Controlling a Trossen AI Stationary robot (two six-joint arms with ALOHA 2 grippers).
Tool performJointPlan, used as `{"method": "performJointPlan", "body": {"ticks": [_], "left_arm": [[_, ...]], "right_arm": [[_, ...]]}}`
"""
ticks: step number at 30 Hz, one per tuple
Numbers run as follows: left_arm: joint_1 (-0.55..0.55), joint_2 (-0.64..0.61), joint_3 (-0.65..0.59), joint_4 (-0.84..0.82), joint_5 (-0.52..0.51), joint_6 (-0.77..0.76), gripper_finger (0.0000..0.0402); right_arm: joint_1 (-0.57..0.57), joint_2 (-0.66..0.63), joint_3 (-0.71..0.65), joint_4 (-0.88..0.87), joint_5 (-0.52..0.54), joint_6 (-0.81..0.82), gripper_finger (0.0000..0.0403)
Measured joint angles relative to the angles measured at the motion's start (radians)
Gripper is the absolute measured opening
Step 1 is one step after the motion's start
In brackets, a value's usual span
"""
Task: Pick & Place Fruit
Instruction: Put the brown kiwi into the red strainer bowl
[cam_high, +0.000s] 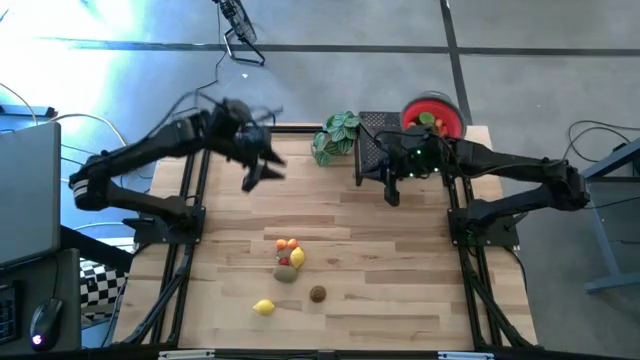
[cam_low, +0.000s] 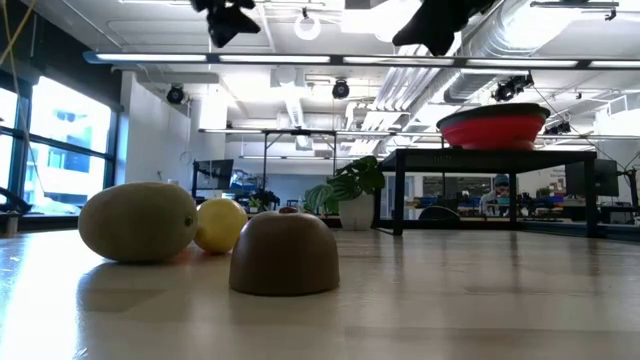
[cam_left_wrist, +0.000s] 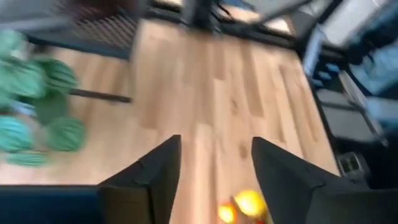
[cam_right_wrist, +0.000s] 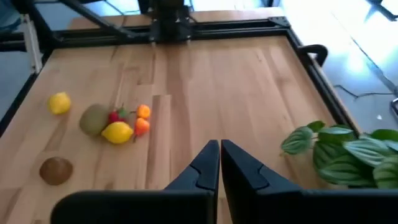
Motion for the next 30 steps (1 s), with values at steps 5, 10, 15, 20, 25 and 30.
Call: {"method": "performJointPlan", "body": {"ticks": [5, 10, 15, 20, 25, 30], "left_arm": [[-0.103, -0.058, -0.195, 0.099, -0.003, -0.037, 0.0162], [-0.209, -0.075, -0.338, 0.202, -0.010, -0.128, 0.0155], [-0.320, -0.072, -0.433, 0.358, -0.077, -0.207, 0.0155], [-0.419, -0.071, -0.480, 0.453, -0.188, -0.211, 0.0155], [-0.472, -0.071, -0.480, 0.447, -0.213, -0.226, 0.0155], [-0.508, -0.071, -0.481, 0.472, -0.209, -0.305, 0.0155]], "right_arm": [[-0.002, 0.000, 0.000, 0.004, 0.010, 0.008, 0.0011], [0.000, 0.000, 0.000, 0.003, 0.005, 0.009, 0.0011], [-0.001, 0.021, 0.000, 0.012, 0.009, 0.011, 0.0011], [-0.004, 0.074, 0.000, 0.032, 0.035, 0.011, 0.0011], [-0.003, 0.133, 0.000, 0.048, 0.027, 0.010, 0.0011], [-0.002, 0.187, 0.000, 0.049, 0.022, 0.018, 0.0011]]}}
